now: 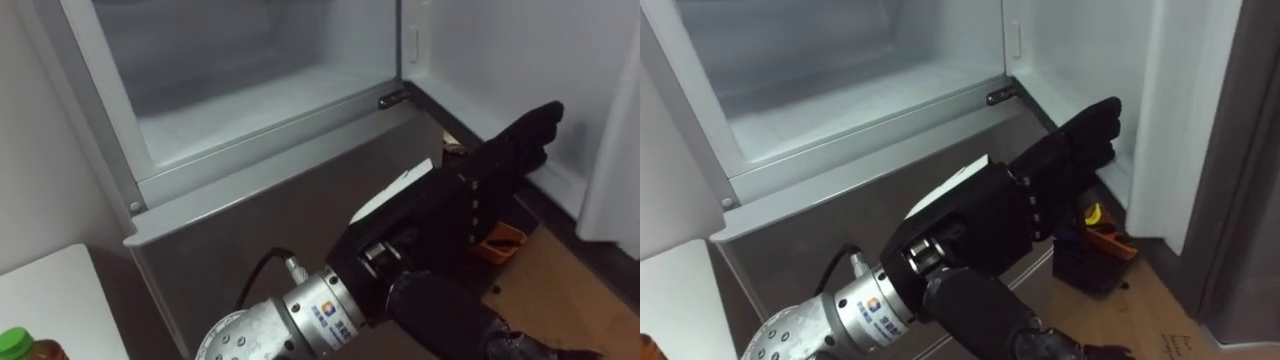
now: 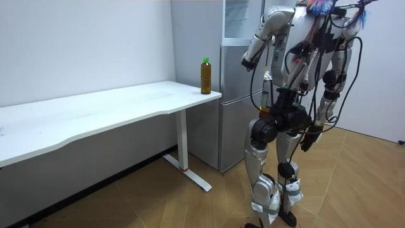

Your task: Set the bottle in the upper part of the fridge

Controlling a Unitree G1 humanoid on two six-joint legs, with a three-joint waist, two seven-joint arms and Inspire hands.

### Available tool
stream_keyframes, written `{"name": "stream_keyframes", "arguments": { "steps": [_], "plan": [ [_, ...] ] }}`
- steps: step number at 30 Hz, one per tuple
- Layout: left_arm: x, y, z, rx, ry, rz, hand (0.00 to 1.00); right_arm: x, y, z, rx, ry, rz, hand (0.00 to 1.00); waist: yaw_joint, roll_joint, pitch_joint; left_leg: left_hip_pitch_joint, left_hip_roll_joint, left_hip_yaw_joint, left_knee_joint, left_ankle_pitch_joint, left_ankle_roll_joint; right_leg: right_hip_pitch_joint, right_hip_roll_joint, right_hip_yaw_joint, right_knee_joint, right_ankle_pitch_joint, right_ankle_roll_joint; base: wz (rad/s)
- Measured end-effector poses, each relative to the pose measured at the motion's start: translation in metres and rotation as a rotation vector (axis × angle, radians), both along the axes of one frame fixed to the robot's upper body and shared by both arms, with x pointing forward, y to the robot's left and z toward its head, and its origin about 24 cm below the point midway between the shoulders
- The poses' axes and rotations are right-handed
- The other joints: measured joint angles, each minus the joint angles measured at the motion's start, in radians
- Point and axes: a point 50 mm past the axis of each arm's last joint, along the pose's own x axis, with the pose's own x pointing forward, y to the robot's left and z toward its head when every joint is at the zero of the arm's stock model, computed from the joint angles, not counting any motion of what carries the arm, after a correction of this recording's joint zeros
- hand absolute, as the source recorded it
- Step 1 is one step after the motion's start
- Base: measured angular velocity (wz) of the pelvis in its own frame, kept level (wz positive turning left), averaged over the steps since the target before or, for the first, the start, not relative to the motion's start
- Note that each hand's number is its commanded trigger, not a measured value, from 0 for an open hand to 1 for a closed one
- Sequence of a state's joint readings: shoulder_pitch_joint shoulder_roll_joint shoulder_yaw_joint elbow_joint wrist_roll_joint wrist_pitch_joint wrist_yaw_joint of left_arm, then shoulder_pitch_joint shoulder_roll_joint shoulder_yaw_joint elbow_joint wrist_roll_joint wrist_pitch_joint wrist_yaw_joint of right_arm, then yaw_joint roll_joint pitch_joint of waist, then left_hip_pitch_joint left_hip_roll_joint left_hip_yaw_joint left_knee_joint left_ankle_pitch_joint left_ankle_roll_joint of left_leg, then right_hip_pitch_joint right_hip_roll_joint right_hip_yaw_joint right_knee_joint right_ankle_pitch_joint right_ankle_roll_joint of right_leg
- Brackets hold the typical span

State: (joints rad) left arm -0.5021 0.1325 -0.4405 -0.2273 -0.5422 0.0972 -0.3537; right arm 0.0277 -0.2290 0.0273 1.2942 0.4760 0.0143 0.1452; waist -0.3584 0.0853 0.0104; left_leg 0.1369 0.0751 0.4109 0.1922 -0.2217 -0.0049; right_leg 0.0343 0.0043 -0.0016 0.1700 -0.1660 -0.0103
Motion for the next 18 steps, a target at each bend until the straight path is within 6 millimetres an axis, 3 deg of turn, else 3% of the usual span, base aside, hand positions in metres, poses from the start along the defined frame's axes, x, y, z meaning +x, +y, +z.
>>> {"name": "stream_keyframes", "arguments": {
  "steps": [18],
  "plan": [
    [-0.0023,-0.0049,0.0029,0.003,-0.011,-0.037,0.00,-0.0005,-0.0031,0.0011,0.004,0.001,0.004,0.00,0.000,0.007,-0.0001,-0.020,0.004,-0.003,0.008,0.002,-0.003,-0.015,0.002,-0.002,-0.001,0.001,-0.006,0.00]
  ]
}}
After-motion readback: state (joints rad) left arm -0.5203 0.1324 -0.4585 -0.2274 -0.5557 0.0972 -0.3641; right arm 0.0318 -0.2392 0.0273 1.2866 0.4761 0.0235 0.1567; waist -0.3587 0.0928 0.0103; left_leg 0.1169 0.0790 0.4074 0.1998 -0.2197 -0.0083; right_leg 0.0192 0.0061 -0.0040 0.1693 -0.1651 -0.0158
